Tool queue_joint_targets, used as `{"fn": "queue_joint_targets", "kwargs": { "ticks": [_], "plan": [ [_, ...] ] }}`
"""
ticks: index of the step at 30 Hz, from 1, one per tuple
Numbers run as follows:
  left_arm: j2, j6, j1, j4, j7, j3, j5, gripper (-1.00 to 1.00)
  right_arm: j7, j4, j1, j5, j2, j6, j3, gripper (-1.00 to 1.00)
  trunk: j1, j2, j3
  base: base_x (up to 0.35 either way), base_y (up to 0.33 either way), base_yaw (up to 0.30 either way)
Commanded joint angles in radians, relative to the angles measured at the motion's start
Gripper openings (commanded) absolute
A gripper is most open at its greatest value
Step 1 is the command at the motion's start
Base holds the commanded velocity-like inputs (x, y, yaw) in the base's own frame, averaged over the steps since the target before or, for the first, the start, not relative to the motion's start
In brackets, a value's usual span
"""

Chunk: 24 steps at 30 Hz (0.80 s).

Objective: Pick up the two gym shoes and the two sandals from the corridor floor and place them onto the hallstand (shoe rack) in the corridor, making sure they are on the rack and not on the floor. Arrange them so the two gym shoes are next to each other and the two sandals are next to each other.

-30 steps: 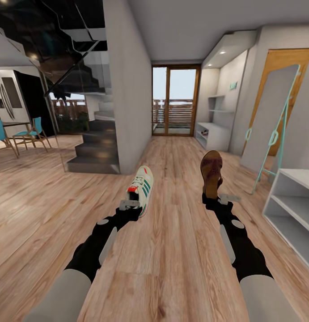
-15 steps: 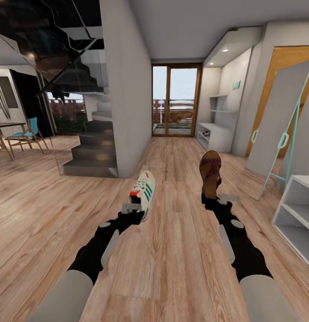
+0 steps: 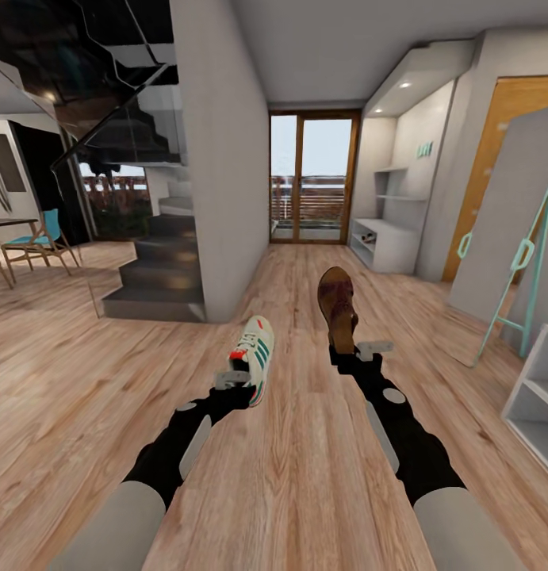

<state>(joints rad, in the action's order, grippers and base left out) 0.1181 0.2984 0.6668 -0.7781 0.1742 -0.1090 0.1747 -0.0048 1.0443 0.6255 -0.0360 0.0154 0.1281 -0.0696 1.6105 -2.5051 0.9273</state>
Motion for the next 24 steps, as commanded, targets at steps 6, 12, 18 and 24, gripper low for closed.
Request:
{"fn": "queue_joint_targets", "kwargs": {
  "ticks": [6, 12, 18, 24],
  "plan": [
    [0.001, 0.007, 0.0, 0.0, 0.0, -0.001, 0.011, -1.0, -0.001, 0.004, 0.0, -0.007, 0.0, 0.005, -0.001, -1.0, 0.0, 0.0, 0.001, 0.347, 0.0, 0.0],
    [-0.001, 0.007, 0.0, 0.003, -0.001, 0.001, 0.01, -1.0, -0.001, 0.001, 0.0, -0.007, 0.0, 0.005, -0.001, -1.0, 0.0, 0.0, 0.001, 0.347, 0.0, 0.0],
    [-0.01, 0.005, 0.0, 0.005, -0.001, 0.007, 0.01, -1.0, -0.001, -0.004, 0.0, -0.007, 0.0, 0.005, -0.001, -1.0, 0.0, 0.0, 0.001, 0.347, 0.0, 0.0],
    [-0.012, 0.005, 0.0, 0.001, -0.002, 0.009, 0.007, -1.0, 0.0, -0.003, 0.0, -0.007, 0.0, 0.005, 0.0, -1.0, 0.0, 0.0, 0.001, 0.344, 0.0, 0.0]
  ]
}}
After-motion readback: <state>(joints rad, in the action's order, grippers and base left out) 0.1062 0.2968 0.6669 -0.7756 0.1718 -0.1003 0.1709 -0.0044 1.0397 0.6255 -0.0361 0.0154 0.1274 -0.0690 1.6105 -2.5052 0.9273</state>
